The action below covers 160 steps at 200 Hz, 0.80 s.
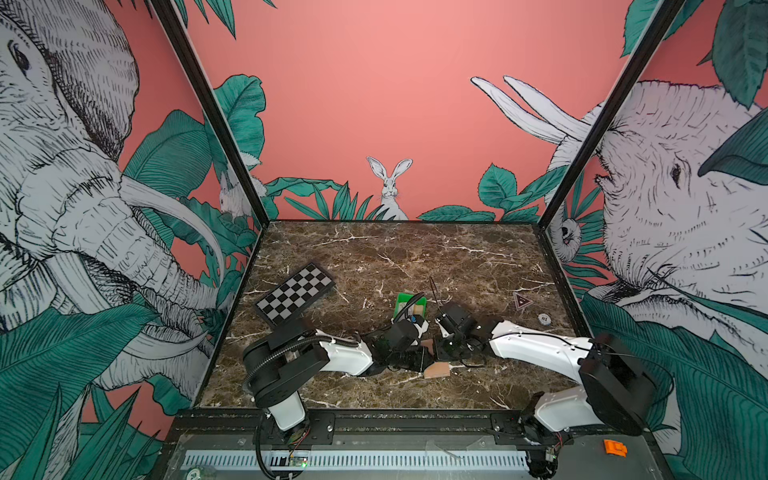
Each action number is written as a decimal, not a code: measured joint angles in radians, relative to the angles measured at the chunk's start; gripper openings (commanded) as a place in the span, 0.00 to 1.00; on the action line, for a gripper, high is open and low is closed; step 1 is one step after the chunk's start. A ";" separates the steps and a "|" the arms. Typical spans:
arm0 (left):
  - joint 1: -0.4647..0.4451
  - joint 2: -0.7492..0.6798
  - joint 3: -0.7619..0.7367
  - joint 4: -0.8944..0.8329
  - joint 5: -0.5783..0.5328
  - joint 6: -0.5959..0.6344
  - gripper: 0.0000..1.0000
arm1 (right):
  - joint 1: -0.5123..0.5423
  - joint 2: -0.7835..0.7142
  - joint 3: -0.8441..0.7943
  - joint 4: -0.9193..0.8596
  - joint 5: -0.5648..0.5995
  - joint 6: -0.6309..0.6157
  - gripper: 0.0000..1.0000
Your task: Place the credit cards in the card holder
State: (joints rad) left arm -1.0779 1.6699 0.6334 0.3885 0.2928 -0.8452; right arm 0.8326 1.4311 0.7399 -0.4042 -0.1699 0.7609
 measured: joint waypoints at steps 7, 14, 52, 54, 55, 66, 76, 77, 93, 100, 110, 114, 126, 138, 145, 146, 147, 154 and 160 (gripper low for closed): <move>0.000 0.000 0.000 0.000 0.000 0.000 0.15 | 0.000 0.001 0.000 0.000 0.000 0.000 0.00; 0.000 0.000 0.000 0.000 -0.001 0.000 0.15 | 0.000 0.002 0.002 0.000 0.001 0.002 0.00; 0.000 0.000 0.000 0.001 -0.001 0.000 0.15 | 0.005 0.019 0.008 0.016 0.000 0.009 0.00; 0.000 0.000 0.000 0.001 -0.001 0.000 0.15 | 0.006 0.020 0.008 0.017 0.000 0.010 0.00; 0.000 0.000 0.000 0.001 -0.001 0.000 0.15 | 0.006 0.021 0.008 0.018 0.000 0.010 0.00; 0.000 0.000 0.000 0.000 -0.001 0.000 0.15 | 0.007 0.023 0.008 0.024 0.000 0.011 0.00; 0.000 0.000 0.000 0.000 -0.002 0.000 0.15 | 0.008 0.024 0.008 0.026 0.001 0.013 0.00; 0.000 0.000 0.000 0.000 -0.001 0.000 0.15 | 0.008 0.024 0.008 0.026 0.001 0.013 0.00; 0.000 0.000 0.000 0.000 -0.002 0.000 0.15 | 0.008 0.026 0.008 0.028 0.002 0.014 0.00; 0.000 0.000 0.000 0.000 -0.002 0.000 0.15 | 0.008 0.026 0.008 0.029 0.002 0.014 0.00; 0.000 0.000 0.000 0.000 -0.002 0.000 0.15 | 0.009 0.026 0.008 0.029 0.002 0.014 0.00; 0.000 0.000 0.000 0.000 -0.002 0.000 0.15 | 0.009 0.026 0.008 0.029 0.002 0.014 0.00; 0.000 0.000 0.000 0.000 -0.002 0.000 0.14 | 0.010 0.026 0.008 0.029 0.005 0.014 0.00; 0.000 0.000 0.000 0.000 -0.002 0.000 0.15 | 0.011 0.026 0.008 0.029 0.006 0.014 0.00; 0.000 0.000 0.000 0.000 -0.002 0.000 0.14 | 0.011 0.026 0.008 0.029 0.007 0.014 0.00; 0.000 0.000 0.000 0.000 -0.002 0.000 0.15 | 0.011 0.026 0.008 0.029 0.008 0.014 0.00; 0.000 0.000 0.000 0.000 -0.002 0.000 0.15 | 0.011 0.026 0.008 0.029 0.008 0.014 0.00; -0.001 0.000 0.000 0.001 -0.002 0.000 0.15 | 0.011 0.025 0.008 0.029 0.009 0.014 0.00; -0.001 0.000 -0.001 0.001 -0.002 -0.001 0.15 | 0.011 0.023 0.008 0.028 0.010 0.014 0.00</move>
State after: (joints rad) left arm -1.0786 1.6699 0.6327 0.3893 0.2905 -0.8459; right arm 0.8440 1.4544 0.7475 -0.3759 -0.1604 0.7750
